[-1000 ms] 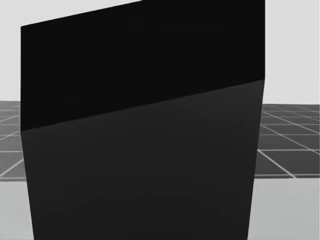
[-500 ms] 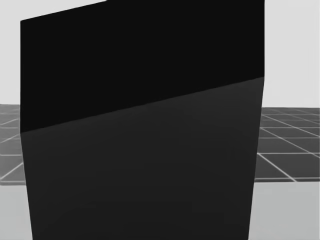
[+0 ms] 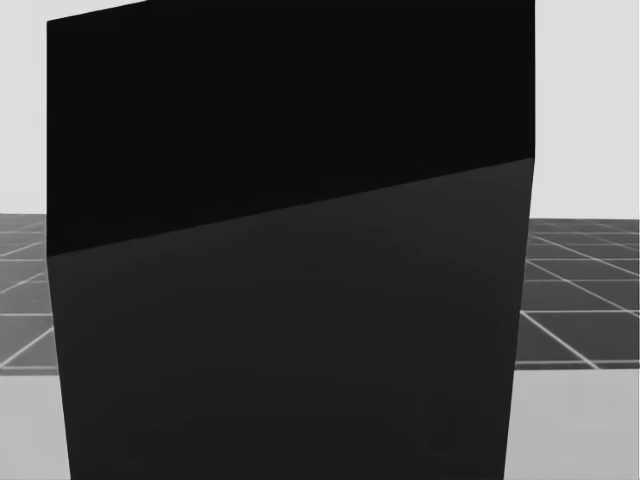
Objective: Reach around the screen and pick up the object behind it.
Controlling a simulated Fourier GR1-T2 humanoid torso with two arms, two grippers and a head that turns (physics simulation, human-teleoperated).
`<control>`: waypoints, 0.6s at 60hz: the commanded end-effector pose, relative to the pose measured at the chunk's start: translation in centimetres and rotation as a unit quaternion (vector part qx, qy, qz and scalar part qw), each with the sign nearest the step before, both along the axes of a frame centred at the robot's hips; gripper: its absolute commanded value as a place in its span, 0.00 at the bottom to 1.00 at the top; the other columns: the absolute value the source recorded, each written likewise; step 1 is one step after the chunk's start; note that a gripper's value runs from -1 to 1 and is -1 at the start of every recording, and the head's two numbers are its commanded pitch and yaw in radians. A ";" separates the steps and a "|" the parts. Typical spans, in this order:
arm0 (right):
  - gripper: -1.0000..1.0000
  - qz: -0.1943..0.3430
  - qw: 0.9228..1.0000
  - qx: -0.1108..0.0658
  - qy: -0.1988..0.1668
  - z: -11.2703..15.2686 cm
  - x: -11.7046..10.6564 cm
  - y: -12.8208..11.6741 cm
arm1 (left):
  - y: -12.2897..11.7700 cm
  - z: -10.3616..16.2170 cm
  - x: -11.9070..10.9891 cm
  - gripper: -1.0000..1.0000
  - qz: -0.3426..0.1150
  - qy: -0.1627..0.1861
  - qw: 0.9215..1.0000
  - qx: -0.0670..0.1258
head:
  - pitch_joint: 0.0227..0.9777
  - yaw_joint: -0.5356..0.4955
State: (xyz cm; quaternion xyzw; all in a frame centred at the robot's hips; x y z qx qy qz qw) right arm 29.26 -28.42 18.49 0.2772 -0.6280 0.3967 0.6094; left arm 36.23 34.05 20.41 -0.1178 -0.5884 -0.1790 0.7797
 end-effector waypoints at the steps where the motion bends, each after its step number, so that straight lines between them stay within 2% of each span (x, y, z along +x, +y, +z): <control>1: 0.00 -0.003 1.000 0.002 -0.002 0.0 0.1 0.0 | 0.5 4.8 0.8 1.00 -0.035 -0.056 0.998 0.000 | 0.18 0.48; 8: 0.00 -0.004 1.000 0.003 -0.004 0.0 0.2 -0.2 | 0.7 6.9 0.7 1.00 -0.025 -0.080 0.997 0.006 | 0.18 0.48; 18: 0.00 -0.009 1.000 0.004 -0.006 0.1 0.3 -0.3 | 0.8 10.2 0.2 1.00 -0.008 -0.122 0.992 0.005 | 0.18 0.48; 27: 0.00 -0.014 1.000 0.006 -0.011 0.1 0.5 -0.4 | 0.4 13.7 -0.8 1.00 0.009 -0.173 0.985 0.001 | 0.17 0.48; 36: 0.00 -0.039 0.999 0.008 -0.020 0.1 1.0 -0.4 | -0.2 15.9 -1.8 1.00 0.016 -0.210 0.978 -0.001 | 0.17 0.48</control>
